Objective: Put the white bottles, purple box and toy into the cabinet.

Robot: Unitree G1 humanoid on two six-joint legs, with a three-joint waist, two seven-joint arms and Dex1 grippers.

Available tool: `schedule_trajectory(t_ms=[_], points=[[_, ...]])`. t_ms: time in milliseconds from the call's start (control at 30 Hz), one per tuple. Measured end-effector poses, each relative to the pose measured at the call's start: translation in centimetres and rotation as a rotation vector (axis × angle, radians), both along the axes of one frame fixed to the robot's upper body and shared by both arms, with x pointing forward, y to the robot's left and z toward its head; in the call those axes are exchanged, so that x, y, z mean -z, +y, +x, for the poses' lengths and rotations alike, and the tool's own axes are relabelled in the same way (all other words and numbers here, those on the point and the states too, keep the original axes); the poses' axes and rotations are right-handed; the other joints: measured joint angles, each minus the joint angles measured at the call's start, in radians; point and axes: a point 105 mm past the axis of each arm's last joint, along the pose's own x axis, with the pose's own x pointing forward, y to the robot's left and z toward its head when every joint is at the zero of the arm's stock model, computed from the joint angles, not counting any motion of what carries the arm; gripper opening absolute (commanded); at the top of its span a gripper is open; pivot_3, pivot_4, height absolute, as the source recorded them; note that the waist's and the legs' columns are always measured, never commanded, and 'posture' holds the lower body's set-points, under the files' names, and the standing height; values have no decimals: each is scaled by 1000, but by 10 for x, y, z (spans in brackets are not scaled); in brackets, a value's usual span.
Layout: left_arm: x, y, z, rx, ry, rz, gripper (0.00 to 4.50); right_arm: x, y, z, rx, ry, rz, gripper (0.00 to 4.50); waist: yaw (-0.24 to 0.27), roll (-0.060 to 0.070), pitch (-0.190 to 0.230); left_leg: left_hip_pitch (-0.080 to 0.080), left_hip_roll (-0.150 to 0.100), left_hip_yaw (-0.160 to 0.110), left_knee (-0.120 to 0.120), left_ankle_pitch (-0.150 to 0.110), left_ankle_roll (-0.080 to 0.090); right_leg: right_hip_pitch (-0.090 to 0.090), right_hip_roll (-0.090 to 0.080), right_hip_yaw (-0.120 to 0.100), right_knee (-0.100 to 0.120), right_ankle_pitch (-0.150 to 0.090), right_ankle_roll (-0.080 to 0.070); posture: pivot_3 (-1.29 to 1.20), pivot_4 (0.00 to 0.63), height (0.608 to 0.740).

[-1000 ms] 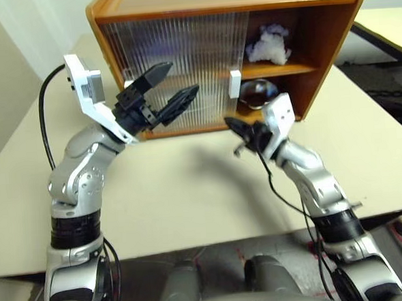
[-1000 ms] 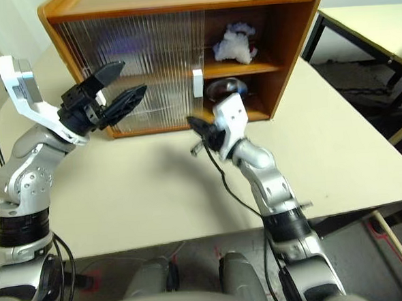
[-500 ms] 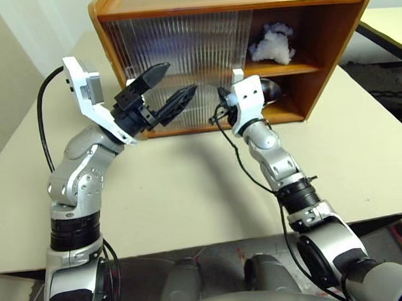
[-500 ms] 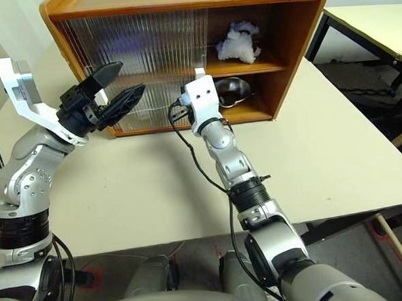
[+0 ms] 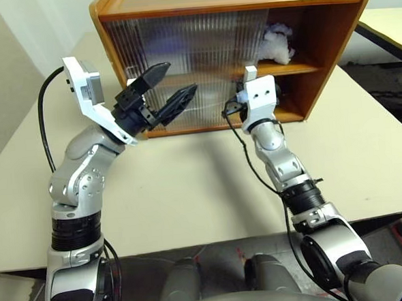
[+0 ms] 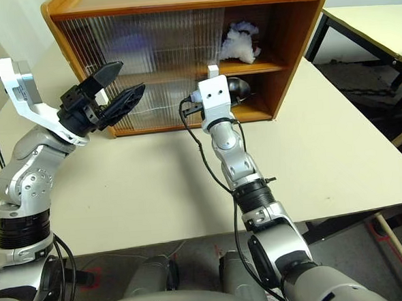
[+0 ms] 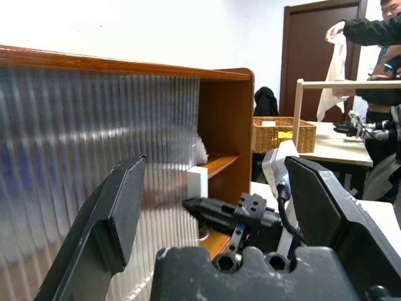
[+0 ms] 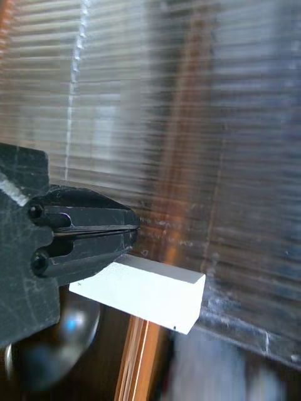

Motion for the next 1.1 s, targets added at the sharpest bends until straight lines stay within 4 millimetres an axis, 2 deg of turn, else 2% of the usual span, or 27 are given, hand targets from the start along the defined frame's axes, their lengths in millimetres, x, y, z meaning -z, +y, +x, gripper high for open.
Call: schedule_trajectory(t_ms=[167,367,833,1000,1100], points=[[-2,-1,0,3,-6,-1,4500,1,-17,0,102,-4,12,45,-1,0,0,0,0,0,0,1,1,0,0,0,0,0,0,117,0,740],[-2,-1,0,6,-9,-1,4500,3,-51,4,243,-12,25,45,-1,0,0,0,-1,0,0,1,2,0,0,0,-1,0,0,113,0,740],[-1,-4,-1,22,-8,2,4500,15,-113,8,450,0,0,45,-5,0,0,0,-2,0,0,2,3,0,1,1,-1,0,0,105,0,740],[0,-4,-1,23,-7,2,4500,17,-129,9,501,0,-3,45,-9,0,0,0,-2,0,0,2,3,0,1,1,-1,-1,0,101,0,740],[0,-4,-1,24,-7,0,4500,18,-131,9,504,-4,-5,45,-11,0,0,0,-2,0,0,2,4,0,1,1,-1,-1,0,100,0,740]])
